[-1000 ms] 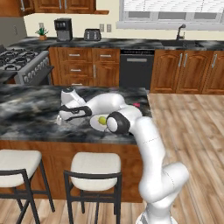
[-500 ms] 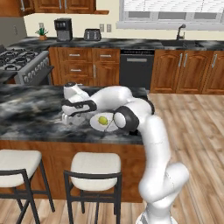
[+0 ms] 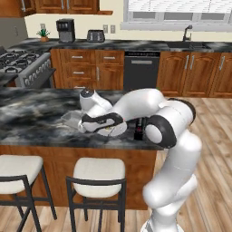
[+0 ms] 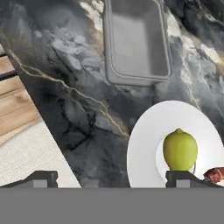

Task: Retrieve the tupperware and aluminum foil from the cabinet and place them on the dining counter near the plate with lemon and kebab skewer to prepare for storing leftovers.

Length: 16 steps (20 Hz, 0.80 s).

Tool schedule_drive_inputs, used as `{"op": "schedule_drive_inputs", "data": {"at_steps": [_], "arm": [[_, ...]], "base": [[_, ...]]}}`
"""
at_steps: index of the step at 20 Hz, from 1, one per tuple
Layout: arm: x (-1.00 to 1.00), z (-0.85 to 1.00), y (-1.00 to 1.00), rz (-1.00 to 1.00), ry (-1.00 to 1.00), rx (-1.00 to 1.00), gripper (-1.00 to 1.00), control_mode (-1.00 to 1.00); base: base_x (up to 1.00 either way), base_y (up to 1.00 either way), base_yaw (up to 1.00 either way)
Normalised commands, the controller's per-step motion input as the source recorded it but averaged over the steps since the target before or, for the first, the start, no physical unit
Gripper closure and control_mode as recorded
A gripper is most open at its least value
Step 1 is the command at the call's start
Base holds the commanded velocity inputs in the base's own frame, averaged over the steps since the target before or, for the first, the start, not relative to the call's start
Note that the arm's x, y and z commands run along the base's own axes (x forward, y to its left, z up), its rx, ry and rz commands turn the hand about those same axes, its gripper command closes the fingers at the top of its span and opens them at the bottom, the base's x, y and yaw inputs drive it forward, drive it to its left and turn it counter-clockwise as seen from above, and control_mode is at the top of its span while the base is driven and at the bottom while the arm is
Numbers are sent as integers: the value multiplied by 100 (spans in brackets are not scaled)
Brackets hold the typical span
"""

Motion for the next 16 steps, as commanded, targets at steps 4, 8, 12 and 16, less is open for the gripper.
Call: {"op": "schedule_drive_inputs", "data": {"at_steps": [4, 8, 12, 16], "arm": [[-100, 75, -64, -2, -33, 0, -100, -100], [-82, 82, -77, -2, -10, 0, -100, -100], [-50, 100, -56, 0, -3, 0, -100, -100], [-29, 100, -33, 0, 0, 0, -100, -100]], "base": [[0, 0, 0], [0, 0, 0], [0, 0, 0], [0, 0, 0]]}}
